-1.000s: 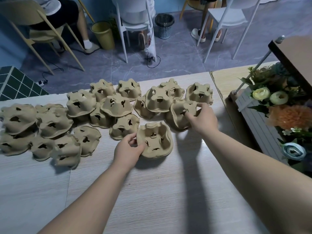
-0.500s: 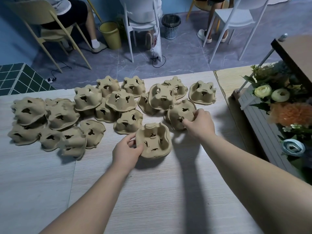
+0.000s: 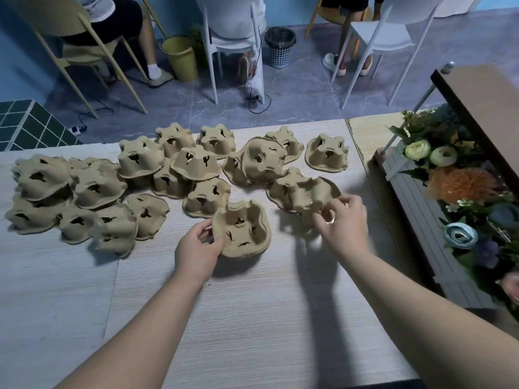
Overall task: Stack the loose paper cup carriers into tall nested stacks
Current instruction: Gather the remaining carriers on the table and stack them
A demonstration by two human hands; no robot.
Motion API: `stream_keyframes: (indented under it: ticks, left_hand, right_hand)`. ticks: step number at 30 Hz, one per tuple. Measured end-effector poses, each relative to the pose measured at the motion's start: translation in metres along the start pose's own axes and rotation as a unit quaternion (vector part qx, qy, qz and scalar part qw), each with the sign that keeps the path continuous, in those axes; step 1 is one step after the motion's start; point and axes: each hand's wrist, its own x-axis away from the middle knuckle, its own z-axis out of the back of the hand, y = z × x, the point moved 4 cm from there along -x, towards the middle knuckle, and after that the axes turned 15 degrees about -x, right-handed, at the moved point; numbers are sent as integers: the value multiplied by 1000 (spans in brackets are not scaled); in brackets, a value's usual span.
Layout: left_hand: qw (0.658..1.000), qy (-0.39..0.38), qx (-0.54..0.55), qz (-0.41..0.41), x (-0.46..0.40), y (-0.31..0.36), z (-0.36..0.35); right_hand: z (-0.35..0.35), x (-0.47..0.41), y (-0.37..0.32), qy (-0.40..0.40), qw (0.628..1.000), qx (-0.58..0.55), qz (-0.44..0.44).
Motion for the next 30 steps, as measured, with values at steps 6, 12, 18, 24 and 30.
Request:
stream_keyframes:
  ticks: [6,12,18,24,30]
  left_hand:
    - [1000,8,-4,-2,3,0,0]
    - [1000,13,5,13,5,-10,4]
    - [999,26,19,31,6,-21,14]
    - [998,50,20,38,13,-30,27]
    - [997,64,21,38,19,-41,38]
  right_hand:
    - [-13,9,-12,-9,993,-21,114]
    - [-21,25,-25,-44,972,-5,233]
    - [-20,37,-33,-59,968,-90,228]
    - [-25,25,-22,-71,990,-119,22]
    - [-45,33,-32,-217,971,-98,2]
